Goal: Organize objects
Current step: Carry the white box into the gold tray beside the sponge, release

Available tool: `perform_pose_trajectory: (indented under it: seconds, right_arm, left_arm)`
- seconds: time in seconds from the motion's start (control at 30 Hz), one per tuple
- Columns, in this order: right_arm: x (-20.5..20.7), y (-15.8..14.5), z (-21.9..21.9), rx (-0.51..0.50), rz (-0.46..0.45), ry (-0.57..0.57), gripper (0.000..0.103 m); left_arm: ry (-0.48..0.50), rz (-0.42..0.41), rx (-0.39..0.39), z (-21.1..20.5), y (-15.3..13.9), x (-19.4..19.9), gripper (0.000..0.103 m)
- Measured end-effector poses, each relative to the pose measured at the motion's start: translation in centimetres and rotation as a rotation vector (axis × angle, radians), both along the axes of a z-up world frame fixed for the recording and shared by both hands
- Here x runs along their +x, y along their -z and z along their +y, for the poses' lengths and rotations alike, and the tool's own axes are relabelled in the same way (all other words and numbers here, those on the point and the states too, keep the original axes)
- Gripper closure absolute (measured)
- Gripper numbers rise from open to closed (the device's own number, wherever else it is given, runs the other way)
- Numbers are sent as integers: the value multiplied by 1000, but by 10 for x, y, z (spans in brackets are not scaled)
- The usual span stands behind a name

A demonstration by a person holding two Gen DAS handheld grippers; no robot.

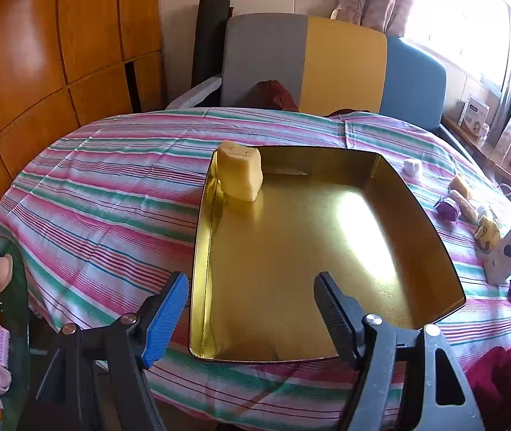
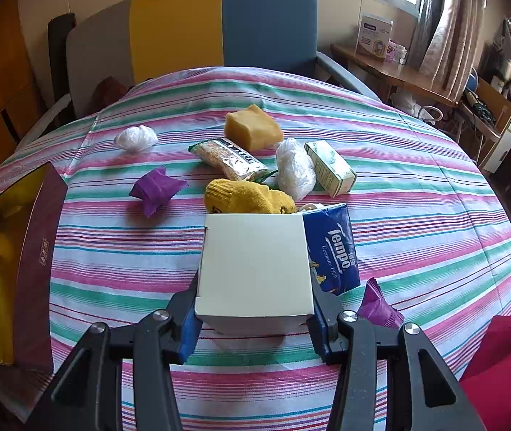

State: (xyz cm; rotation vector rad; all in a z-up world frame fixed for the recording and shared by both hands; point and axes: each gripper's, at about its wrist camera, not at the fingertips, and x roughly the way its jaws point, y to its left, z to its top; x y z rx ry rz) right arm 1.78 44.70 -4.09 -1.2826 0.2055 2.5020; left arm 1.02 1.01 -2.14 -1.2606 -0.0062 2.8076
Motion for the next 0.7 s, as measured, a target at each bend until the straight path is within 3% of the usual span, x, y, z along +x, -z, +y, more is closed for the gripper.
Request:
perform_pose_trajectory:
  seconds: [0.4, 0.53, 0.7]
  right_arm:
    - [0, -4, -2, -2, -4, -17, 53]
    - [8, -38, -9, -36, 42, -27, 53]
    - [-1, -103, -71, -180, 130, -257, 53]
  left_arm:
    - [1, -12, 30, -11, 4, 0, 30]
    - [-18, 1, 37, -22, -2, 1, 30]
    - [-49, 16, 31, -40, -7, 5, 30]
